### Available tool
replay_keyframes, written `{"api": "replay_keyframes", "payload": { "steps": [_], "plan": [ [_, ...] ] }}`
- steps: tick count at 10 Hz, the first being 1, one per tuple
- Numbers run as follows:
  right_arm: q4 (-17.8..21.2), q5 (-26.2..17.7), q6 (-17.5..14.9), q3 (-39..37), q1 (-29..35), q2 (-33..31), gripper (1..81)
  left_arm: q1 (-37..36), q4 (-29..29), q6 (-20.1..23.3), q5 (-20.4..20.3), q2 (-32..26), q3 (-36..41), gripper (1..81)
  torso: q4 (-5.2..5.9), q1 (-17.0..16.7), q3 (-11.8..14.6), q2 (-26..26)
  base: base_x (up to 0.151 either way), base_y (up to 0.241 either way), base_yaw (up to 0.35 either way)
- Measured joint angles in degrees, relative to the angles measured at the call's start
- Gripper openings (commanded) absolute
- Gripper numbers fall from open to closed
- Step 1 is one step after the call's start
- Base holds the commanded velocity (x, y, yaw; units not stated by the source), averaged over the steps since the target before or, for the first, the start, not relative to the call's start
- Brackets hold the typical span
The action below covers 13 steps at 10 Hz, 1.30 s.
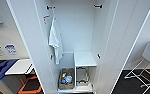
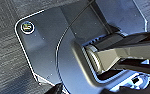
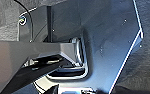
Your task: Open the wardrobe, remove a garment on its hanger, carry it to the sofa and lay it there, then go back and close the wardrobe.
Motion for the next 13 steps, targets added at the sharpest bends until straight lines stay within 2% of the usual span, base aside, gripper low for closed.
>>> {"api": "replay_keyframes", "payload": {
  "steps": [1,3,4,5,6,7,8,10,11,12,13],
  "plan": [
    [0.0,0.02,0.0,0.0,0.02,0.02,81.1,-0.02,-0.78,-1.41,0.07,-0.1,0.0,81.1,0.0,0.0,0.0,0.0,0.0,0.0,0.0],
    [0.0,-0.07,0.0,0.0,0.39,-0.02,81.1,0.27,-6.49,-4.04,0.55,-0.82,-0.07,81.1,0.0,0.0,0.0,0.0,0.0,0.0,0.0],
    [0.0,-0.09,0.0,0.0,0.77,-0.02,81.1,0.91,-8.77,-3.95,1.85,-0.79,-0.11,81.1,0.0,0.0,0.0,0.0,0.0,0.0,0.0],
    [0.0,-0.07,0.0,0.0,0.91,0.0,81.1,1.71,-9.84,-2.12,2.83,-0.46,-0.09,81.1,0.0,0.0,0.0,0.0,0.0,0.0,0.0],
    [0.0,-0.07,-0.02,0.0,0.91,0.02,81.1,2.01,-11.2,1.9,3.44,-0.18,0.0,81.1,0.0,0.0,0.0,0.0,0.0,0.0,0.0],
    [0.0,-0.07,0.0,0.0,0.89,0.02,81.1,1.9,-14.77,8.95,4.73,-0.02,0.02,81.1,0.0,0.0,0.0,0.0,0.0,0.0,0.0],
    [0.0,-0.07,0.0,0.0,0.85,0.02,81.1,1.68,-20.63,19.13,6.19,0.0,0.06,81.1,0.0,0.0,0.0,0.0,0.0,0.0,0.0],
    [0.02,-0.07,0.0,0.0,0.57,0.02,81.1,1.57,-38.81,38.8,8.53,-0.21,0.11,81.1,0.0,0.0,0.0,0.0,0.0,0.0,0.0],
    [0.02,-0.07,0.0,0.0,0.48,0.02,81.1,1.55,-48.68,47.52,7.77,-0.21,0.11,81.1,0.0,0.0,0.0,0.0,0.0,0.0,0.0],
    [0.05,-0.07,0.0,0.0,0.48,0.02,81.1,1.54,-57.09,53.58,6.24,-0.05,0.11,81.1,0.0,0.0,0.0,0.0,0.0,0.0,0.0],
    [0.02,-0.09,0.0,0.0,0.44,0.02,81.1,1.55,-63.12,56.94,4.5,0.11,0.11,81.1,0.0,0.0,0.18,0.0,0.0,0.0,0.0]
  ]
}}
